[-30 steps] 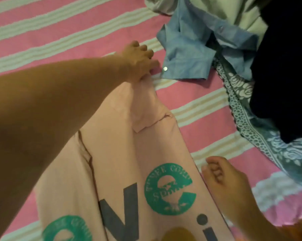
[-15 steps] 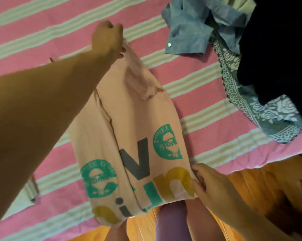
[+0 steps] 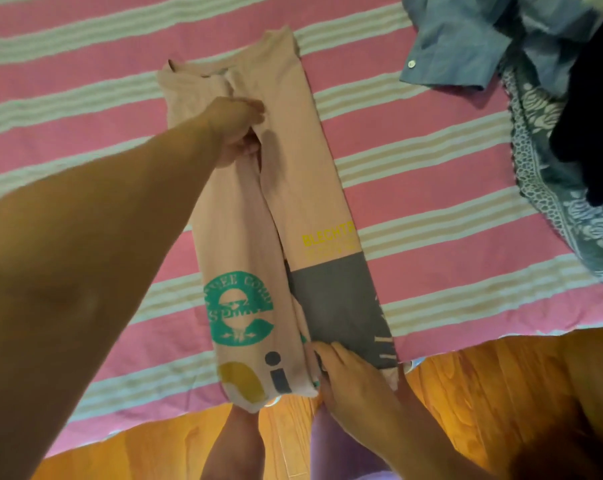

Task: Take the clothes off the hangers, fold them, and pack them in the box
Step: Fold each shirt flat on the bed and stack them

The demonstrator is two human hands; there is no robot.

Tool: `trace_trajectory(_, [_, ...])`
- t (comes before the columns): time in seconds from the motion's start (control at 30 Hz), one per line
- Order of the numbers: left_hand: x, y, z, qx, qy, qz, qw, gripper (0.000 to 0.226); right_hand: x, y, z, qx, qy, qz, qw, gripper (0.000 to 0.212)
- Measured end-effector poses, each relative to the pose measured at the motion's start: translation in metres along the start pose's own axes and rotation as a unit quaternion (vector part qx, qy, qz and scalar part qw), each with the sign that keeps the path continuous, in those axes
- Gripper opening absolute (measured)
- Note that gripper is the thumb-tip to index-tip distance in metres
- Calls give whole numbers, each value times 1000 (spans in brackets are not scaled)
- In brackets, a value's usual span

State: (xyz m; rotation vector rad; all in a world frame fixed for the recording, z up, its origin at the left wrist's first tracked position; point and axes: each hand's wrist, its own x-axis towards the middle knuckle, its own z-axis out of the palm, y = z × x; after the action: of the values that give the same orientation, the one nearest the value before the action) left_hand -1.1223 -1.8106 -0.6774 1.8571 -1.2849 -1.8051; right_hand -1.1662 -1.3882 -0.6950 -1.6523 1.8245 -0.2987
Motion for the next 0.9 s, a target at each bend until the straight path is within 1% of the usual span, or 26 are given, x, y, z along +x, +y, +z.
trace_trajectory(0.07, [-2, -7, 2, -24, 4, 6, 1000, 22, 2, -5, -3, -21, 6, 12, 1000, 31])
trace_trajectory(0.1, [-3, -8, 2, -43, 0, 8, 999, 23, 3, -5, -7, -21, 1, 42, 999, 21])
trace_trajectory(0.13, [-4, -8, 2, -57, -11, 6, 998, 25, 5, -3, -11, -9, 4, 83, 997, 17])
trace_trajectory(0.17, [-4, -7, 2, -61, -23, 5, 998, 26, 6, 1, -13, 9, 6, 121, 993, 18])
trace_trajectory(0.23, [-4, -8, 2, -46, -37, 15, 998, 29, 6, 11, -13, 15, -5, 154, 988, 23])
trace_trajectory(0.3, [-2, -9, 2, -42, -40, 25, 998, 29, 8, 7, -12, -13, -23, 160, 987, 29])
trace_trajectory(0.37, [3, -8, -1, -73, -33, 38, 996, 26, 16, -9, -6, -64, -27, 165, 984, 33])
trace_trajectory(0.4, [7, -7, -1, -91, -28, 38, 995, 33, 22, -18, -3, -80, -26, 161, 983, 33])
trace_trajectory(0.43, [9, -5, -2, -105, -19, 37, 994, 38, 28, -24, 2, -87, -23, 159, 983, 33])
trace_trajectory(0.47, [11, -3, -1, -111, -10, 35, 993, 39, 35, -27, 4, -88, -17, 165, 982, 33])
trace_trajectory(0.53, [11, 2, 0, -101, -7, 33, 994, 33, 46, -28, 4, -96, -8, 178, 979, 36])
trace_trajectory(0.6, [10, 5, 0, -94, -16, 33, 995, 31, 48, -26, 0, -103, -13, 173, 979, 39])
trace_trajectory(0.67, [10, 9, -1, -98, -32, 45, 994, 34, 43, -26, -9, -63, -24, 169, 983, 32])
trace_trajectory(0.73, [10, 17, -4, -93, -40, 68, 993, 38, 38, -26, -24, 0, -17, 179, 984, 18])
trace_trajectory(0.8, [13, 25, -6, -74, -31, 80, 994, 42, 36, -29, -33, 39, -50, 147, 987, 16])
trace_trajectory(0.87, [17, 26, -7, -38, -20, 83, 996, 45, 44, -40, -36, 64, -54, 122, 989, 18])
trace_trajectory(0.9, [21, 21, -10, -18, -19, 77, 997, 50, 50, -43, -33, 61, -57, 119, 989, 17])
